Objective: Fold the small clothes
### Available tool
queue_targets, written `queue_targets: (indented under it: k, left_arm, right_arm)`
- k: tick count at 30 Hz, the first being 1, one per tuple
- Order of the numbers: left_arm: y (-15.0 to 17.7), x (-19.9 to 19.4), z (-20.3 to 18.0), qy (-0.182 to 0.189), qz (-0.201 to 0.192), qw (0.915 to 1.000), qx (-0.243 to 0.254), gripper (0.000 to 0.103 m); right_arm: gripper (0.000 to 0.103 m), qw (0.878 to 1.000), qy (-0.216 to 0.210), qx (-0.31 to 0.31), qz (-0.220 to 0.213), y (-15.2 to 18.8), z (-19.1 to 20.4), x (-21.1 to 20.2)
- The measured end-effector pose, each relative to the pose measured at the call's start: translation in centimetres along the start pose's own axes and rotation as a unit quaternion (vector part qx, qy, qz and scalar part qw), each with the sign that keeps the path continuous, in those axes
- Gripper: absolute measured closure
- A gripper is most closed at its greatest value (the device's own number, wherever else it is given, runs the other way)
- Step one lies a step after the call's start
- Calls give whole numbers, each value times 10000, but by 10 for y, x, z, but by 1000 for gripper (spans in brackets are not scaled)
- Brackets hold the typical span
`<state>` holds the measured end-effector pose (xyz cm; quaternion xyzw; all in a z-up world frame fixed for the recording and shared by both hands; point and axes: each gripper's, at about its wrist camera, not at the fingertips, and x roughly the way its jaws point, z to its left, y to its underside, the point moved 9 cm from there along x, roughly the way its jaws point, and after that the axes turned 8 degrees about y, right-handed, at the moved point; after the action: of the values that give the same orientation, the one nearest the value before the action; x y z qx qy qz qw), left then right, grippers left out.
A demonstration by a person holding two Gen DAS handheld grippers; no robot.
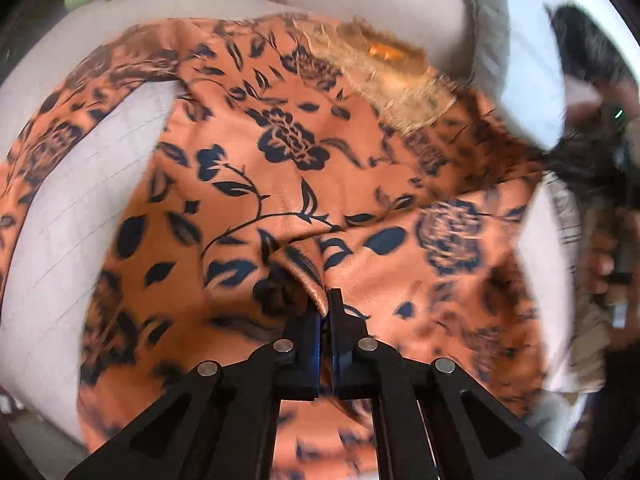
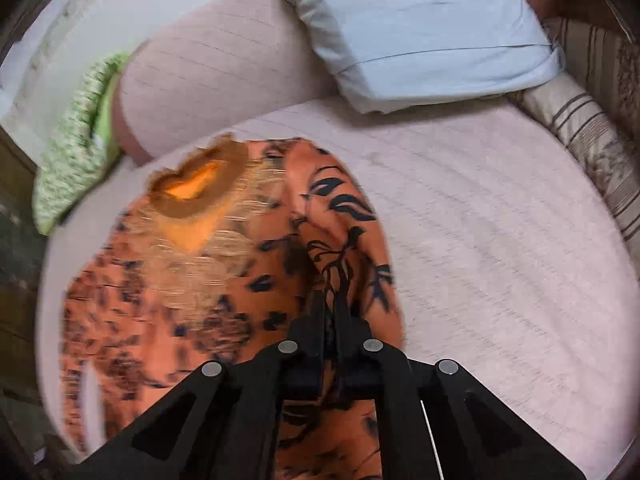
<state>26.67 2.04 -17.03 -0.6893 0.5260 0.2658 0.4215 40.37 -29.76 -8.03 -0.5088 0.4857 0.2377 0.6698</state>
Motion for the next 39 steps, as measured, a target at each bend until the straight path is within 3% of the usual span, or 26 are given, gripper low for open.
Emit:
queue_targets:
  k: [2,3,6,8,11,12,14,15,17,18,19,20,21,23,26,27,29,32,33,34,36,39]
  left_arm:
    - [5,-33,-2,299,-238,9992,-71,101]
    - [7,-47,0,276,-400,9988,-54,101]
    - [19,-81,16,-22,-840,9964,82,101]
    - [26,-83,27,-257,-865,9959,98,101]
    - [29,-57,50,-516,-540,9972,-37,101]
    - [31,-41,56,-579,-321,9978,-98,101]
    - [37,-17,68,-700,125,9967,-401,100]
    - [39,-12,66,-567,232,9970,-462,99]
    - [34,-14,61,-499,111,9980,-381,88]
    - [32,-19,57,-541,17,9981,-292,82]
    - [28,-23,53,-543,-92,9982,-233,68]
    - [29,-30,51,-534,-197,9981,-214,61]
    - [28,-33,50,-585,-296,9976,-203,60]
    - [29,-42,51,-793,-445,9958,-88,60]
    - [35,-42,52,-1040,-399,9938,-41,61]
    - [36,-38,54,-1049,-352,9938,-103,62]
    - [37,-34,57,-1097,-370,9932,-157,74]
    - [36,-27,55,-1102,-397,9931,-85,88]
    - [37,-25,55,-1051,-373,9937,-97,92]
    - [36,-24,57,-1020,-348,9941,-119,100]
    - [36,-27,59,-907,-368,9950,-183,101]
    - [34,-48,57,-516,-659,9961,-273,101]
  right_arm:
    - [100,9994,-121,-181,-252,-4,16,-19]
    - [100,9989,-255,-249,-311,-6,26,-26]
    - [100,9939,-876,-559,-367,-8,72,-42]
    - [100,9913,-1035,-765,-287,-9,99,-34]
    - [99,9895,-980,-1052,-150,-4,139,2]
    - [93,9886,-954,-1165,-65,0,151,23]
    - [92,9882,-808,-1294,142,9,157,48]
    - [92,9886,-783,-1240,335,16,155,54]
    - [89,9880,-1067,-1088,258,19,149,39]
    - [69,9876,-1132,-1089,82,20,141,22]
    - [40,9881,-1084,-1076,-156,21,127,2]
    - [29,9888,-1040,-1015,-337,22,114,-10]
    - [26,9900,-938,-905,-542,27,91,-25]
    - [28,9931,-637,-848,-502,35,62,-25]
    - [51,9985,-365,-407,-102,46,19,2]
    - [56,9989,-430,-164,120,48,9,18]
    - [57,9978,-585,206,220,42,1,34]
    - [54,9872,-1292,822,444,29,3,54]
    - [59,9832,-1448,965,560,27,5,61]
    - [74,9821,-1493,973,613,27,7,63]
    - [92,9858,-1288,808,712,27,5,62]
    - [94,9863,-1296,959,348,21,-10,33]
